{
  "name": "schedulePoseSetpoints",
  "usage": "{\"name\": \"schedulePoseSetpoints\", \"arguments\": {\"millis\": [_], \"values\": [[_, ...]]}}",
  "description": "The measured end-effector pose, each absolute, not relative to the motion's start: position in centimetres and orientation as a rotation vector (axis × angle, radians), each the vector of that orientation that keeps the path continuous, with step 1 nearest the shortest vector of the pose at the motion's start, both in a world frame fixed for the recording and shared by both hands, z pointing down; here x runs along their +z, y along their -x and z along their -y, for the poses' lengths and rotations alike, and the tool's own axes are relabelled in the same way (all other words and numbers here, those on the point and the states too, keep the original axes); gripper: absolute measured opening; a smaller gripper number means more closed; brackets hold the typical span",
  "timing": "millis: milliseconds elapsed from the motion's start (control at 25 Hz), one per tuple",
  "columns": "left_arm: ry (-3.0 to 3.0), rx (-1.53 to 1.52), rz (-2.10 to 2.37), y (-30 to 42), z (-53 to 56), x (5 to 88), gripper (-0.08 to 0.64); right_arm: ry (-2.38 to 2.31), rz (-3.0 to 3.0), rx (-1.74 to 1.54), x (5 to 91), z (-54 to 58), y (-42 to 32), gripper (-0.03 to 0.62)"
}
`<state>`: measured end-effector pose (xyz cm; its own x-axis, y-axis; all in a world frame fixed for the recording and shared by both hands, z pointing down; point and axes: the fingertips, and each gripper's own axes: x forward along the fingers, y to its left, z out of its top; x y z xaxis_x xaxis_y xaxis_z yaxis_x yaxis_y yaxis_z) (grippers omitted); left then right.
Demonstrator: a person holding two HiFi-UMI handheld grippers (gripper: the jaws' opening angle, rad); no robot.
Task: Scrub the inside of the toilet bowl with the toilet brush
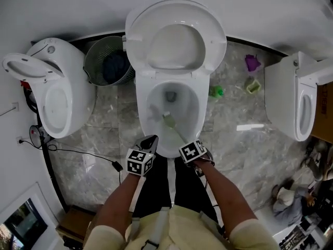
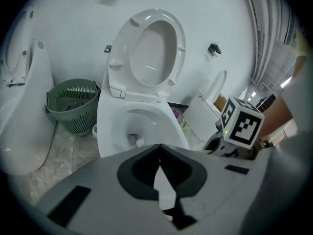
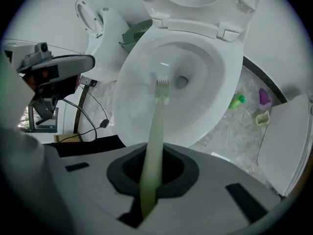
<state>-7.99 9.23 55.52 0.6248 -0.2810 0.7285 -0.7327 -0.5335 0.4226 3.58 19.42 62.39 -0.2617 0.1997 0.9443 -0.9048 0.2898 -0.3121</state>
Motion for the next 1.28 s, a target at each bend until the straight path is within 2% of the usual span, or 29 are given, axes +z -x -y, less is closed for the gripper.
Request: {"name": "schedulePoseSetpoints", "arguments": {"millis": [640,920,1280], "values": [[-2.018,0.807,0.858,8.0,-8.4,59.2,0.011,-0.497,1.46,1.184,66.1,-17.4,-2.2,0.029],[-2.018,0.78,0.867,8.5,-6.8,60.3,0.012,-0.547,1.474,1.179,66.7,-13.8,0.1,0.029],[-2.067,0.762,0.864,9.4,-4.5,60.5,0.012,-0.611,1.476,1.137,67.9,-10.1,-0.4,0.029]]}}
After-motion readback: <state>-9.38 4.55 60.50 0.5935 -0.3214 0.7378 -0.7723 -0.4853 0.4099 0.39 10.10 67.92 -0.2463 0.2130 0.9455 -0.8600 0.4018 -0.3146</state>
